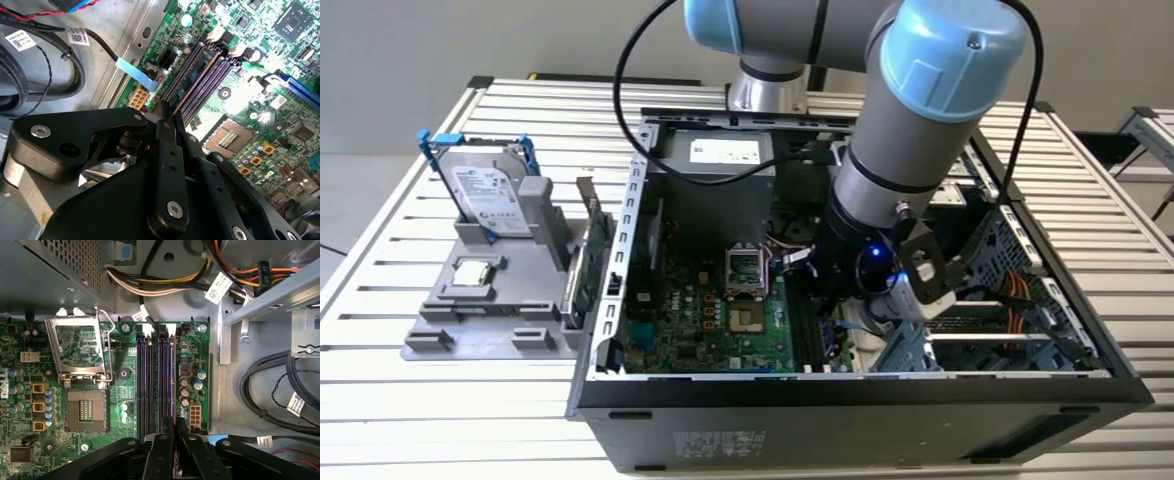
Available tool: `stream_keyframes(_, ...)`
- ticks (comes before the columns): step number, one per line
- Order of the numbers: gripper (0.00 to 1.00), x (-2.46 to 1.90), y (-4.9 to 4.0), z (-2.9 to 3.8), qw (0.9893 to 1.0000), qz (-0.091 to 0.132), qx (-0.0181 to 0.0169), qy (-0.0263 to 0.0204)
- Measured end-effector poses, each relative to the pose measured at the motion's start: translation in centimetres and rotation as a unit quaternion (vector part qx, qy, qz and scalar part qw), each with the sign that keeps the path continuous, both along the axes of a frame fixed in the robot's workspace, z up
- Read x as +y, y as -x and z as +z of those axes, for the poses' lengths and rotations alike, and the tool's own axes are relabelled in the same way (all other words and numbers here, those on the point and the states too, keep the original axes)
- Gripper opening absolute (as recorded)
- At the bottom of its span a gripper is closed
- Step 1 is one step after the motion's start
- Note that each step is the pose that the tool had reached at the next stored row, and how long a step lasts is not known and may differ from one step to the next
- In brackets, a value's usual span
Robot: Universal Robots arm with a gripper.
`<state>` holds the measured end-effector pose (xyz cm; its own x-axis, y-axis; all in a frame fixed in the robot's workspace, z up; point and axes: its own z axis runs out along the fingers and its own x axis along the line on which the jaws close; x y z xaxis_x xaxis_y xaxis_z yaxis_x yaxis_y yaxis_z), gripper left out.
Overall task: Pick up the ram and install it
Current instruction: 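Insert the ram into the slot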
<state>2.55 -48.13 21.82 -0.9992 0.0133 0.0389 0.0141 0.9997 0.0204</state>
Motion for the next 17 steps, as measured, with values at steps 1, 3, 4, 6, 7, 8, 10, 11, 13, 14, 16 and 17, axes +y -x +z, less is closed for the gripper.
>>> stream_keyframes(1, 0.00, 0.00, -0.07, 0.00, 1.0000, 0.000, 0.0004, 0.0001)
stream_keyframes(3, 0.00, 0.00, -0.06, -0.01, 1.0000, 0.000, 0.0008, 0.0001)
stream_keyframes(4, 0.00, 0.00, -0.04, -0.01, 1.0000, 0.000, 0.0008, 0.0001)
stream_keyframes(6, 0.00, 0.00, -0.01, -0.02, 1.0000, 0.000, 0.0009, 0.0000)
stream_keyframes(7, 0.00, 0.00, -0.01, -0.02, 1.0000, 0.000, 0.0010, 0.0000)
stream_keyframes(8, 0.00, 0.00, 0.00, -0.03, 1.0000, 0.000, 0.0012, -0.0001)
stream_keyframes(10, 0.00, 0.00, 0.01, -0.03, 1.0000, 0.000, 0.0017, 0.0000)
stream_keyframes(11, 0.00, 0.00, 0.01, -0.04, 1.0000, 0.000, 0.0020, 0.0000)
stream_keyframes(13, 0.00, 0.00, 0.00, -0.08, 1.0000, 0.000, 0.0024, 0.0001)
stream_keyframes(14, 0.00, 0.01, 0.01, -0.12, 1.0000, 0.000, 0.0026, 0.0001)
stream_keyframes(16, 0.00, 0.00, 0.01, -0.18, 1.0000, 0.000, 0.0031, 0.0005)
stream_keyframes(17, 0.00, 0.00, 0.01, -0.21, 1.0000, 0.000, 0.0034, 0.0007)
